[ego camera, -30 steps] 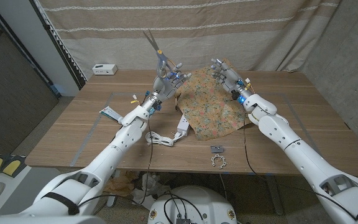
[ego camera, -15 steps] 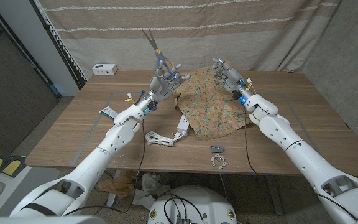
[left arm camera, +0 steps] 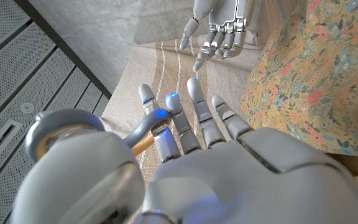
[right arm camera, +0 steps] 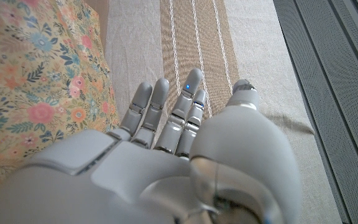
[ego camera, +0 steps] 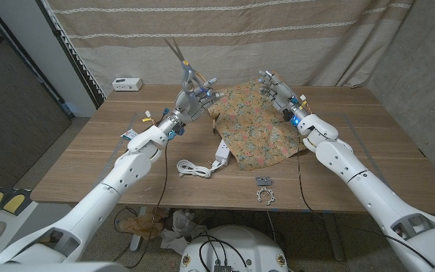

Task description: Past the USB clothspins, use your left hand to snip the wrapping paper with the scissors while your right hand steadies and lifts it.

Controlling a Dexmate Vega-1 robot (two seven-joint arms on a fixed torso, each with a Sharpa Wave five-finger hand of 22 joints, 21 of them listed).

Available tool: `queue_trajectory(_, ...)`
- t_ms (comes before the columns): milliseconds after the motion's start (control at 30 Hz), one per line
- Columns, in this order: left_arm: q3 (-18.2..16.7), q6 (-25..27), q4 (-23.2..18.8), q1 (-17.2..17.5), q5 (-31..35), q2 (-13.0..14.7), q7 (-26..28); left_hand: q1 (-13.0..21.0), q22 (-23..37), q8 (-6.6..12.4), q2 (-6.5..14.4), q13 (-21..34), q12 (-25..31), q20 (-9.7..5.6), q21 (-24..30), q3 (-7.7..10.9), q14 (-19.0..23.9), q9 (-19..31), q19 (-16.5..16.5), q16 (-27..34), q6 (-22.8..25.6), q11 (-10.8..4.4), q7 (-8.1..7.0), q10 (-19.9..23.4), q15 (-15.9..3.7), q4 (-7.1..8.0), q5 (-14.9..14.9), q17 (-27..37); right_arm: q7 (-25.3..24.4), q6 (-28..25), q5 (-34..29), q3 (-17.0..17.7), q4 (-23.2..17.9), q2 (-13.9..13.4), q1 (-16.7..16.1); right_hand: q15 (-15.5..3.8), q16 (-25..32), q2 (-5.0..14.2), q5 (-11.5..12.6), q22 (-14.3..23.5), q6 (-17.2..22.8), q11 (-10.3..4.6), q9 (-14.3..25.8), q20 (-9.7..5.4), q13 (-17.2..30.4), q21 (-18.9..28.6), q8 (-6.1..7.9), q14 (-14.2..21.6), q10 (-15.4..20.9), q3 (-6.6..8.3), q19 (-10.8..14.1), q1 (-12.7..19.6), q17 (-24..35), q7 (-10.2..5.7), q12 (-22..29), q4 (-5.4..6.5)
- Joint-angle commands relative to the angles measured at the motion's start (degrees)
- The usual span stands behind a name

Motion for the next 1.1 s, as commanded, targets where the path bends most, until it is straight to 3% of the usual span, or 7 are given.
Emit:
queue_trajectory(33, -2.4, 3.9, -9.8, 5.0, -0.1, 6.8, 9.1, -0.7, 0.1, 0.75, 0.2, -0.1, 0.5, 0.56, -0.1, -0.85, 0.9, 0.0, 0.2, 0.3, -1.8, -0.68, 4.4, 1.0, -6.44, -0.04, -0.3, -0.5, -0.7, -0.6, 0.2, 0.3, -0.5, -0.3, -0.3, -9.58, 0.3, -0.09, -0.2, 0.2, -0.4, -0.01, -0.1, -5.05, -0.1, 0.4, -0.13, -0.1, 0.0, -0.38, -0.4, -0.4, 0.0, -0.12, 0.4, -0.18)
queue_trajectory(267, -3.7, 6.4, -14.3, 7.2, -0.6, 10.0, 12.9, -0.5, 0.1, 1.37, 0.5, 0.5, 1.7, 0.38, 0.2, -1.22, 1.9, -0.1, 0.9, 0.8, 0.0, -0.67, 4.47, 3.0, -6.39, -0.27, -0.3, -0.4, -0.7, -0.7, 0.4, 0.2, -0.1, -0.2, -0.1, -9.58, 0.5, 0.0, -0.2, 0.2, -0.5, -0.13, -0.2, -5.03, -0.2, 0.3, -0.1, -0.2, -0.2, -0.36, -0.4, -0.4, -0.2, -0.09, 0.5, -0.23)
queue_trajectory(567, -5.3, 8.1, -17.0, 9.1, -1.2, 13.2, 14.6, 0.1, 0.1, 1.93, 0.9, 0.8, 2.5, 0.28, 0.3, -1.18, 2.5, 0.2, 1.4, 1.1, 1.3, -0.67, 4.7, 3.4, -6.52, -0.59, -0.1, -0.6, -0.5, -0.9, 0.5, 0.2, 0.7, -0.1, 0.3, -9.62, 0.5, 0.12, -0.1, 0.2, -0.7, -0.31, -0.5, -5.0, -0.2, 0.3, -0.05, -0.3, -0.3, -0.3, -0.5, -0.2, -0.5, -0.1, 0.6, -0.36)
queue_trajectory(1100, -6.1, 10.7, -18.2, 9.2, -2.3, 16.1, 14.7, 0.5, 0.2, 2.5, 1.3, 2.0, 5.0, 0.41, 0.2, -1.18, 3.8, 0.3, 1.3, 1.8, 3.2, -0.52, 4.84, 5.2, -6.77, -0.78, 0.2, -0.6, -0.1, -0.9, 0.1, 0.1, 2.7, 0.4, 1.4, -9.55, 0.7, 0.07, -0.1, 0.0, -1.1, -0.17, -0.8, -4.85, -0.4, 0.2, -0.1, -0.5, -0.7, -0.35, -0.6, -0.2, -0.8, -0.13, 0.8, -0.49)
